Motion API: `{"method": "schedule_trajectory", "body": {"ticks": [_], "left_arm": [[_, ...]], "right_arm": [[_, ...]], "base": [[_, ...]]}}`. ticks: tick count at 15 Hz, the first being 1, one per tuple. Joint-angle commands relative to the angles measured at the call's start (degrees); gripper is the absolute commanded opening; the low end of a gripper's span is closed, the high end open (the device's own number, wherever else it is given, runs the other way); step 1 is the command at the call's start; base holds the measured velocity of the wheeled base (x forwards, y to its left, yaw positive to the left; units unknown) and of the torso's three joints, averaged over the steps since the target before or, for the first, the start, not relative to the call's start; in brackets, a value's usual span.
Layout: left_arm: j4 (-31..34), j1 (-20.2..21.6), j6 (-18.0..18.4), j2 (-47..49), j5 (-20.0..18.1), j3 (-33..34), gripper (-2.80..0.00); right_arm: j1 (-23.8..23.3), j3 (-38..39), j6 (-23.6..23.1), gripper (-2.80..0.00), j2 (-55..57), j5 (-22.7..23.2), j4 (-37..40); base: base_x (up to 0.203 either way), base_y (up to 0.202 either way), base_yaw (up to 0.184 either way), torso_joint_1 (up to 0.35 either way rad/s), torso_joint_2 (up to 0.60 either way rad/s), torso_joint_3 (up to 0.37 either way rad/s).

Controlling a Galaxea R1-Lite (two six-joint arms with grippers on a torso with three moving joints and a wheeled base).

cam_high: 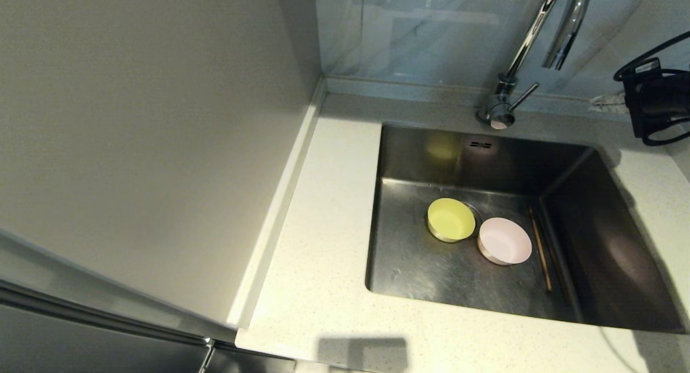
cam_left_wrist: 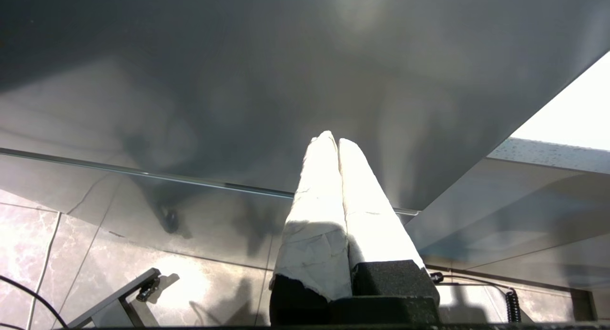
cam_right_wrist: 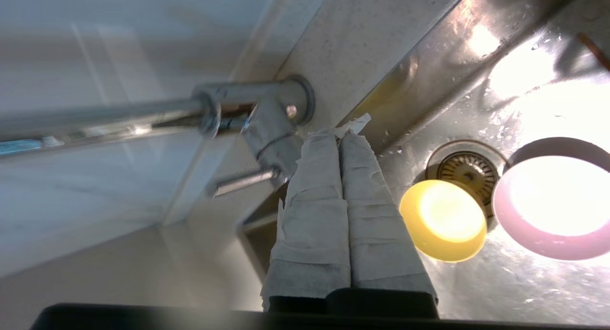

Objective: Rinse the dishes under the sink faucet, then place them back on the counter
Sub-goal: Turn on the faucet

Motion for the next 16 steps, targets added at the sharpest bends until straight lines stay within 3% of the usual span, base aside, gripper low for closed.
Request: {"method": "schedule_trajectory", "body": {"ticks": [1, 6, 11, 16], "left_arm": [[0.0, 0.0, 0.0, -0.2, 0.0, 0.0, -2.8], [0.0, 0.0, 0.0, -0.2, 0.0, 0.0, -2.8], [0.0, 0.0, 0.0, -0.2, 0.0, 0.0, -2.8], [0.0, 0.0, 0.0, -0.2, 0.0, 0.0, -2.8]], "right_arm": [[-0.6, -1.1, 1.1, -2.8, 2.5, 2.6, -2.1], [-0.3, -1.3, 12.0, -2.8, 5.6, 10.8, -13.8], [0.7, -1.3, 13.2, -2.8, 7.8, 12.1, -20.6], [2.2, -1.3, 19.5, -2.8, 8.4, 16.4, -26.9]], "base": [[0.0, 0.0, 0.0, 0.0, 0.0, 0.0], [0.0, 0.0, 0.0, 0.0, 0.0, 0.0], [0.0, 0.0, 0.0, 0.0, 0.0, 0.0], [0.0, 0.0, 0.0, 0.0, 0.0, 0.0]]}}
